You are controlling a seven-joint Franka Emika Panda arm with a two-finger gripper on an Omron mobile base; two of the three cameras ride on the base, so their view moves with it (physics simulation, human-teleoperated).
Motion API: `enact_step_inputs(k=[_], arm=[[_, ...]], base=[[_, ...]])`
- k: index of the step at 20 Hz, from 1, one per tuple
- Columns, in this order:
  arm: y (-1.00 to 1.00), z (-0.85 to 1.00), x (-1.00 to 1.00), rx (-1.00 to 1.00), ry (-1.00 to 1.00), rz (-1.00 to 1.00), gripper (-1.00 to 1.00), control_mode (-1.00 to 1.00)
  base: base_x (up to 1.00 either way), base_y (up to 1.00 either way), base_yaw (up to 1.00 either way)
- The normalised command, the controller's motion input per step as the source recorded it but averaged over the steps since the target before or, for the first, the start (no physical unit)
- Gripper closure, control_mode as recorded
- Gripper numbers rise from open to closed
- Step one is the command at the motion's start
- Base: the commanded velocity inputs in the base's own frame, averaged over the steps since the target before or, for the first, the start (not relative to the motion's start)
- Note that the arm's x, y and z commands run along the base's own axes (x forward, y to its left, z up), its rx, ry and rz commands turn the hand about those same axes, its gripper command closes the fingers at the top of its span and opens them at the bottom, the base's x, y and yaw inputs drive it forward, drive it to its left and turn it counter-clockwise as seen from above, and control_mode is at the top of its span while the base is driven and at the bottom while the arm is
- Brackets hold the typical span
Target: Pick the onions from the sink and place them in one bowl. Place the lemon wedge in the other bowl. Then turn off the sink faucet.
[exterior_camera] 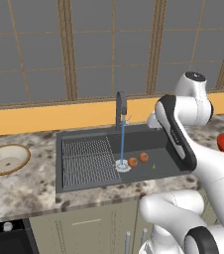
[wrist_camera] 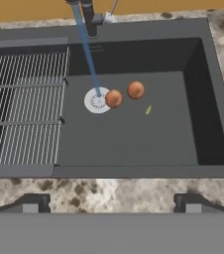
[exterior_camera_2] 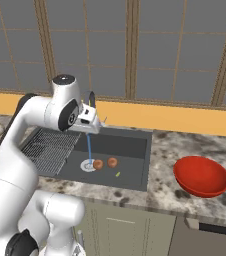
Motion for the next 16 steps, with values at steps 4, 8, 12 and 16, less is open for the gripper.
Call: enact_step_inputs(k=[4,8,12,16], arm=[[-0.19,-0.26,0.0,0.0,0.0,-0.01,-1.0,-1.0],[-0.16,-0.35,0.0,-0.01,0.0,-0.02,-1.0,-1.0],[-0.13,-0.34,0.0,-0.02,0.0,-0.03,-1.0,-1.0],[-0.13,-0.28,0.0,-0.01,0.0,-0.04,-1.0,-1.0]], base=[[0.0,0.0,0.0],[0.0,0.0,0.0],[0.0,0.0,0.0],[0.0,0.0,0.0]])
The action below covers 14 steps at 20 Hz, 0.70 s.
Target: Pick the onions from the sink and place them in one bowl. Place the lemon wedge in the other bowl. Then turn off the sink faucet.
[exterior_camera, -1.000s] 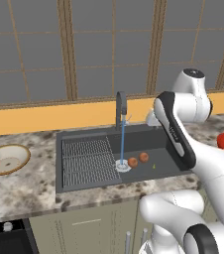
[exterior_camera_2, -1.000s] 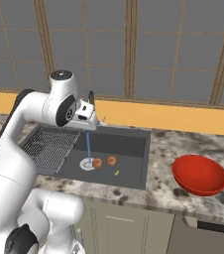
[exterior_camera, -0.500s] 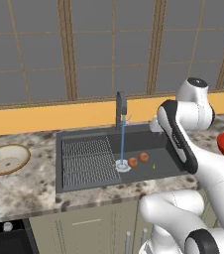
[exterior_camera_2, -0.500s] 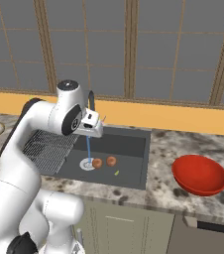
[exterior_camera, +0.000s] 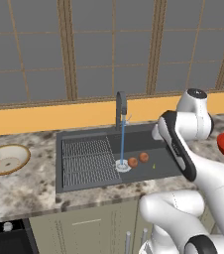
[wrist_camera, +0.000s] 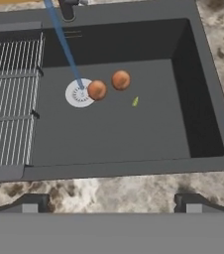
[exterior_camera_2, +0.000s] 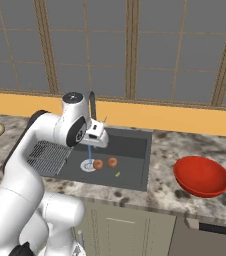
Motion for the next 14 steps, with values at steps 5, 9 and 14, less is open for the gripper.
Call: enact_step_inputs(k=[5,9,14], arm=[[-0.08,-0.2,0.03,-0.01,0.0,-0.06,-1.0,-1.0],[-0.07,-0.2,0.08,-0.01,0.0,-0.06,-1.0,-1.0],[-0.09,-0.29,0.06,-0.01,0.0,-0.05,-1.0,-1.0]], base=[[0.0,0.0,0.0],[0.0,0.0,0.0],[0.0,0.0,0.0]])
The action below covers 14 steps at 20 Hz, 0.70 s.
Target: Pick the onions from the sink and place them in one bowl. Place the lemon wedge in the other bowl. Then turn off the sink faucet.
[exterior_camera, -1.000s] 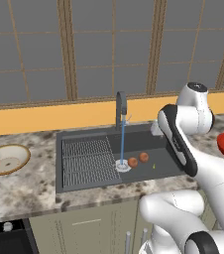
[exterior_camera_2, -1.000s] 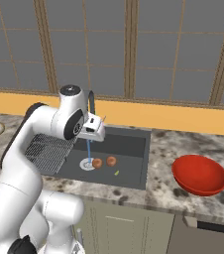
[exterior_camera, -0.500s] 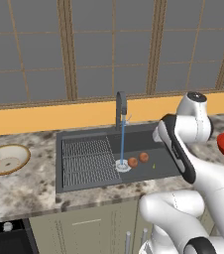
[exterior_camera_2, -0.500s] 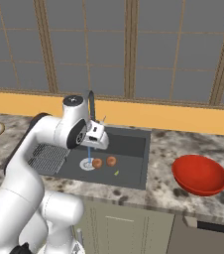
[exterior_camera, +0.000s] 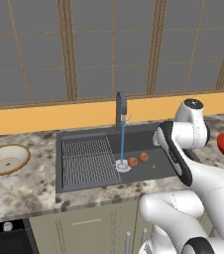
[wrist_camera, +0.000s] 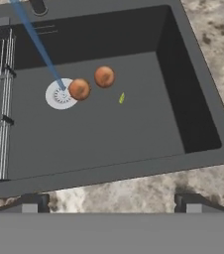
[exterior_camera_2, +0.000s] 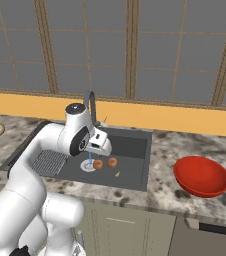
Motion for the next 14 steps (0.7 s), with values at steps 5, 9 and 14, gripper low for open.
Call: enact_step_inputs(k=[5,9,14], arm=[[-0.06,-0.28,0.1,-0.01,0.0,-0.02,-1.0,-1.0],[-0.02,-0.29,0.09,0.0,0.0,0.0,-1.0,-1.0],[-0.02,-0.29,0.09,-0.01,0.0,0.0,-1.0,-1.0]], base=[[0.0,0.0,0.0],[0.0,0.0,0.0],[0.0,0.0,0.0]])
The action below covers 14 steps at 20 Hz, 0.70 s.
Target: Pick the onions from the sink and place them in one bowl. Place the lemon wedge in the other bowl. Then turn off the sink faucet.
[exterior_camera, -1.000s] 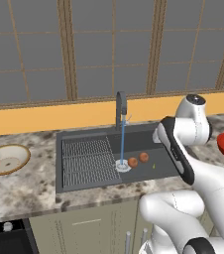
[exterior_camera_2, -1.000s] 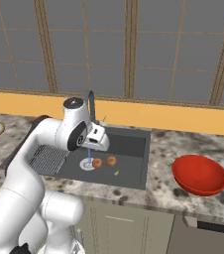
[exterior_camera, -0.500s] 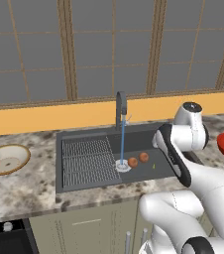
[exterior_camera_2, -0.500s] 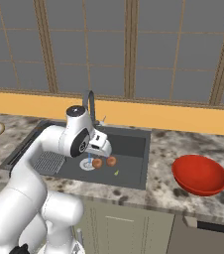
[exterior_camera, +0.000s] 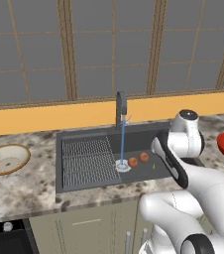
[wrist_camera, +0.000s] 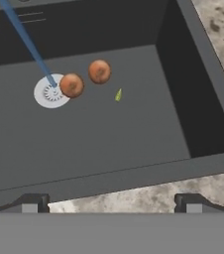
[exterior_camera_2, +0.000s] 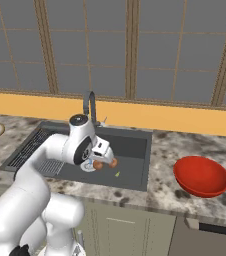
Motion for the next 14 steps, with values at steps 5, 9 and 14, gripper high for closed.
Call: enact_step_inputs(k=[5,9,14], arm=[[-0.07,-0.28,0.11,0.0,0.0,0.0,-1.0,-1.0],[-0.13,-0.24,0.15,0.0,0.0,-0.02,-1.0,-1.0],[-0.1,-0.25,0.16,0.0,0.0,-0.01,-1.0,-1.0]], base=[[0.0,0.0,0.0],[0.0,0.0,0.0],[0.0,0.0,0.0]])
